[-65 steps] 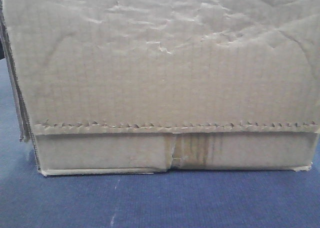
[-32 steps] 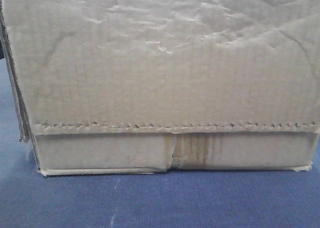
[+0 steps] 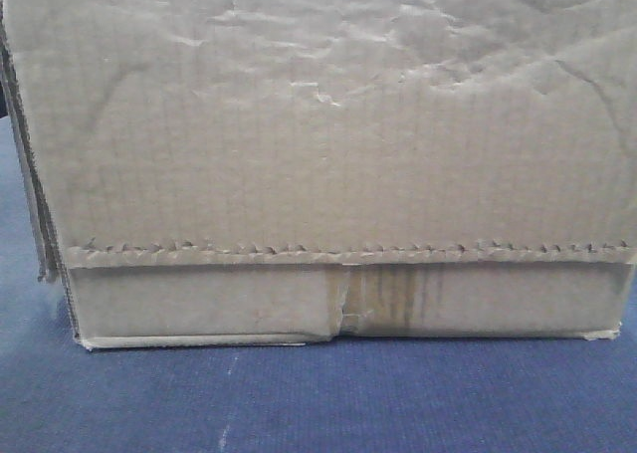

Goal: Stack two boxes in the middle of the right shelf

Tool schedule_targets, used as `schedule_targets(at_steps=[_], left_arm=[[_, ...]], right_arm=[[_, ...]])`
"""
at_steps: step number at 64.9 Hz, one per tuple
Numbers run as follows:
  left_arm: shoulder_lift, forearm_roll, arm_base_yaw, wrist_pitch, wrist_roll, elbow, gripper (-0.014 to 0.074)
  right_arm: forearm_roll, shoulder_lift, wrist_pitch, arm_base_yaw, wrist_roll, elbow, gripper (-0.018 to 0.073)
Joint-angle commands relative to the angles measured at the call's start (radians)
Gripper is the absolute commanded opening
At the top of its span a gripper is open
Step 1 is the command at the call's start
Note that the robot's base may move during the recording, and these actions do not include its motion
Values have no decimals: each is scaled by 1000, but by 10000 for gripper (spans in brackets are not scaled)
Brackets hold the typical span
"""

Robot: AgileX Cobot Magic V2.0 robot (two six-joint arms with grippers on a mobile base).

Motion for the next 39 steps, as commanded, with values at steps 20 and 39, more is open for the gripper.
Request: schedule_targets(at_steps=[20,39], left_arm=[[-6,-1,-3,6,-11,0,-111],[-36,2,-3,21,-11,-13,-111]], right_arm=[[-7,-1,-9,1,-2,-9,-156],[-5,-32,-14,1,-2,-16,-158]])
